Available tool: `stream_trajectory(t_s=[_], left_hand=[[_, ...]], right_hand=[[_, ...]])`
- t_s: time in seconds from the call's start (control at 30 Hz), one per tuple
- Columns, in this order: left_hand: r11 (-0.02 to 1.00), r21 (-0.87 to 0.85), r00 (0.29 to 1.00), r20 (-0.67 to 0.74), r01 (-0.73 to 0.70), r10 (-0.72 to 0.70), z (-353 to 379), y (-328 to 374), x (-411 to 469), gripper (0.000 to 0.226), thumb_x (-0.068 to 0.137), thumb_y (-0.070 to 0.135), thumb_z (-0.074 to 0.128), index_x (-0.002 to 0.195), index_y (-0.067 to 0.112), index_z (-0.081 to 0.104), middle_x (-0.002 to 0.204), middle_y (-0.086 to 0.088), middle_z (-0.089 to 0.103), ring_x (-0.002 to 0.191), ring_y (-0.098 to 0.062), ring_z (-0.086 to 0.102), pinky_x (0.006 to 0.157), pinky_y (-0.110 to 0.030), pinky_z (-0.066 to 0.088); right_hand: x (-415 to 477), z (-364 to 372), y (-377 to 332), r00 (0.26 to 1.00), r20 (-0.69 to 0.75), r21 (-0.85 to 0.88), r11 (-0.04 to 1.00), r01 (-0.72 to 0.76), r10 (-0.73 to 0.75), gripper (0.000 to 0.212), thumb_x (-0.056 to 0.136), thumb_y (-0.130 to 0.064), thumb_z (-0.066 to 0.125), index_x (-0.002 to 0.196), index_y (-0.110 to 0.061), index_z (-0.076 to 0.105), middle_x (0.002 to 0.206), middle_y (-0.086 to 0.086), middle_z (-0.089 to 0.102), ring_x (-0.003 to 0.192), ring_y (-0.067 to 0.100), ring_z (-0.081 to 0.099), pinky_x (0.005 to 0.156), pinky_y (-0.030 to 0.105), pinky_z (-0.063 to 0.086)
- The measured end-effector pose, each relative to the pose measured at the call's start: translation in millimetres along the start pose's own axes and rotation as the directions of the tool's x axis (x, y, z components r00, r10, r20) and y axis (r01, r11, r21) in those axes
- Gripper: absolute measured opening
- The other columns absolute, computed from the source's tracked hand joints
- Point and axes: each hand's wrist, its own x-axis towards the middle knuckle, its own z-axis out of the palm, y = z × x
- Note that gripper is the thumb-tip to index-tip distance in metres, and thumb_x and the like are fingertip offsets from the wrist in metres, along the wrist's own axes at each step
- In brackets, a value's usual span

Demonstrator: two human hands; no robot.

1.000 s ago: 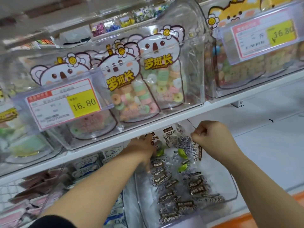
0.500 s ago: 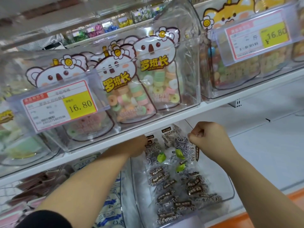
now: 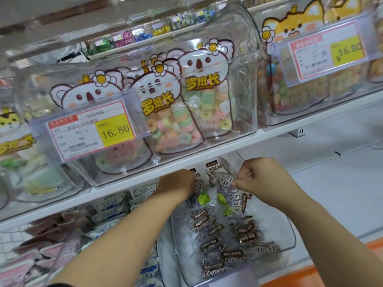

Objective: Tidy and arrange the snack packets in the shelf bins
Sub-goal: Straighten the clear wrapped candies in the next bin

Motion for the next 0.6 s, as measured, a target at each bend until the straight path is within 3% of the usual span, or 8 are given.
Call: stream_trajectory(t_s=[0.1, 0.13, 0.2, 0.27, 0.33, 0.43, 0.5, 0.6], left_hand=[[0.996, -0.075, 0.997, 0.055, -0.041, 0.045, 3.6, -7.0, -9.8, 0.031, 0.094, 0.018, 0.051, 0.118, 0.036, 0.060, 0.123, 0.007, 0.060, 0.110, -0.018, 0.057, 0.100, -0.034, 0.043], [0.991, -0.121, 0.996, 0.064, -0.047, 0.055, 1.8, -8.7, -13.4, 0.036, 0.094, 0.016, 0.051, 0.122, 0.039, 0.057, 0.128, 0.007, 0.059, 0.113, -0.018, 0.056, 0.101, -0.035, 0.044], [0.979, -0.192, 0.996, 0.041, -0.064, 0.073, -5.7, -11.7, -21.4, 0.041, 0.095, 0.013, 0.048, 0.124, 0.041, 0.056, 0.132, 0.007, 0.057, 0.114, -0.018, 0.057, 0.098, -0.035, 0.046], [0.970, -0.229, 0.996, 0.003, -0.083, 0.086, -11.1, -14.7, -31.7, 0.039, 0.096, 0.015, 0.047, 0.125, 0.040, 0.056, 0.131, 0.010, 0.058, 0.112, -0.016, 0.058, 0.096, -0.033, 0.047], [0.960, -0.260, 0.995, -0.025, -0.101, 0.098, -15.7, -18.9, -45.1, 0.037, 0.096, 0.017, 0.048, 0.126, 0.037, 0.055, 0.131, 0.011, 0.058, 0.109, -0.012, 0.059, 0.095, -0.028, 0.045], [0.908, -0.406, 0.991, -0.120, -0.104, 0.060, -14.5, -25.3, -71.9, 0.033, 0.096, 0.020, 0.048, 0.125, 0.034, 0.056, 0.127, 0.012, 0.058, 0.097, -0.004, 0.057, 0.078, -0.015, 0.038], [0.855, -0.502, 0.976, -0.216, -0.128, 0.020, -4.5, -28.7, -88.3, 0.031, 0.095, 0.019, 0.051, 0.123, 0.031, 0.058, 0.120, 0.013, 0.058, 0.104, -0.002, 0.052, 0.076, -0.008, 0.033], [0.746, -0.647, 0.950, -0.306, -0.156, -0.067, 13.3, -28.3, -107.7, 0.028, 0.093, 0.017, 0.055, 0.116, 0.030, 0.063, 0.110, 0.021, 0.054, 0.108, 0.002, 0.049, 0.081, 0.005, 0.026]], right_hand=[[-1.8, 1.7, -13.7, 0.995, -0.067, -0.034, 0.997, 0.070, -0.072, 0.014, 0.082, -0.027, 0.069, 0.071, -0.024, 0.061, 0.064, -0.013, 0.057, 0.065, 0.005, 0.054, 0.059, 0.019, 0.041], [-1.1, 5.2, -17.9, 0.992, -0.068, -0.039, 0.994, 0.099, -0.102, 0.009, 0.084, -0.028, 0.067, 0.077, -0.025, 0.063, 0.067, -0.014, 0.058, 0.067, 0.005, 0.054, 0.056, 0.018, 0.038], [2.6, 17.7, -25.5, 0.986, -0.025, -0.067, 0.984, 0.164, -0.166, 0.008, 0.087, -0.031, 0.063, 0.091, -0.026, 0.068, 0.087, -0.007, 0.068, 0.087, 0.011, 0.062, 0.062, 0.018, 0.042], [9.8, 36.8, -29.8, 0.972, 0.089, -0.091, 0.970, 0.226, -0.218, 0.014, 0.090, -0.030, 0.060, 0.101, -0.027, 0.068, 0.108, 0.001, 0.070, 0.105, 0.015, 0.061, 0.083, 0.025, 0.049], [13.8, 53.5, -33.9, 0.943, 0.237, -0.090, 0.962, 0.260, -0.232, 0.021, 0.091, -0.026, 0.059, 0.111, -0.023, 0.066, 0.113, 0.001, 0.068, 0.104, 0.016, 0.060, 0.091, 0.026, 0.045], [17.7, 69.6, -30.2, 0.925, 0.338, -0.131, 0.964, 0.231, -0.176, 0.035, 0.090, -0.023, 0.061, 0.125, -0.021, 0.055, 0.120, 0.003, 0.062, 0.112, 0.020, 0.056, 0.091, 0.028, 0.045], [22.2, 76.0, -27.1, 0.938, 0.313, -0.222, 0.949, 0.224, -0.148, 0.037, 0.090, -0.013, 0.057, 0.126, -0.019, 0.050, 0.115, 0.008, 0.061, 0.108, 0.025, 0.058, 0.090, 0.038, 0.049], [27.9, 80.0, -34.3, 0.951, 0.250, -0.339, 0.903, 0.263, -0.183, 0.030, 0.089, -0.004, 0.051, 0.116, -0.018, 0.050, 0.103, 0.009, 0.063, 0.092, 0.026, 0.061, 0.079, 0.036, 0.052]])
